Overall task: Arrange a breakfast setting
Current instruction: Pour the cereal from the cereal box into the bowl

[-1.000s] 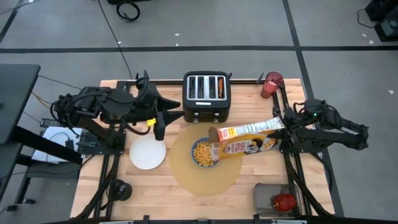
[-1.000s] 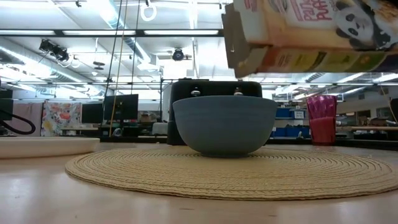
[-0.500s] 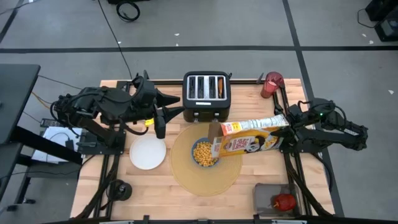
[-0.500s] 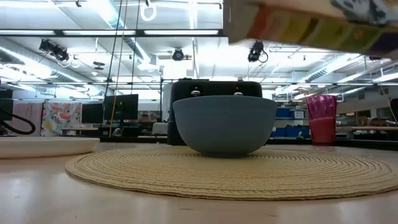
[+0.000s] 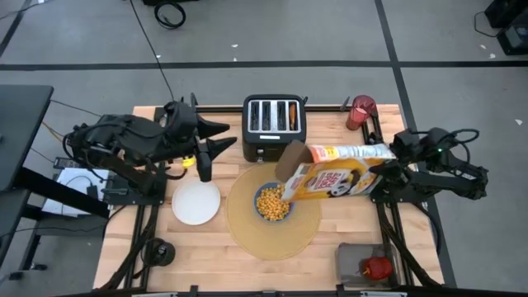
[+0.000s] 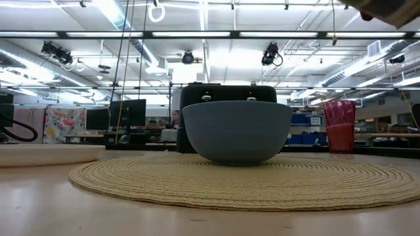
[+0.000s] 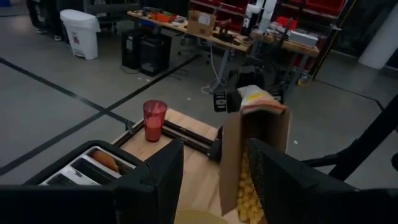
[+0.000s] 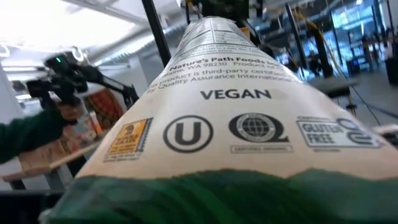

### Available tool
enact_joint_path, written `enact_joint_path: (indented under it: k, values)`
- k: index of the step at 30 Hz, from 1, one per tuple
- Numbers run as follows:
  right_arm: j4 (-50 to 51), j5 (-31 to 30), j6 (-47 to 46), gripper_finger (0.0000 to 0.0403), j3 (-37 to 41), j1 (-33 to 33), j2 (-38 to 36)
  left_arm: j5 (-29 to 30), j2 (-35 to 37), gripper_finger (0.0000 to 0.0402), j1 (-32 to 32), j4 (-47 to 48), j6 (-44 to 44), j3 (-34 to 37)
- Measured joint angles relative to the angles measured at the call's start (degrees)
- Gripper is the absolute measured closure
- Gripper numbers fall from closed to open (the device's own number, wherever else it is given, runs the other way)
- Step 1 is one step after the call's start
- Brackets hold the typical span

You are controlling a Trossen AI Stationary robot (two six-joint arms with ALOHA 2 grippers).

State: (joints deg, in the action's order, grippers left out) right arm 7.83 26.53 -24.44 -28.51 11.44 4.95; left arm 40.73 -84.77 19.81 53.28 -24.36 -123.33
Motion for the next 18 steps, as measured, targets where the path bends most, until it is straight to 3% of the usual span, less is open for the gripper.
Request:
enact_joint_path:
  k: [12,18]
  values:
    - [-14.7,-5.3,-2.0,0.0197,0.0,0.0,0.4,2.9,1.5,0.0219,-0.1,5.2,-0.8,0.3]
    - [-25.9,-7.5,-2.6,0.0197,0.0,0.0,3.9,-0.3,4.2,0.0219,-1.7,-3.2,-4.9,13.9]
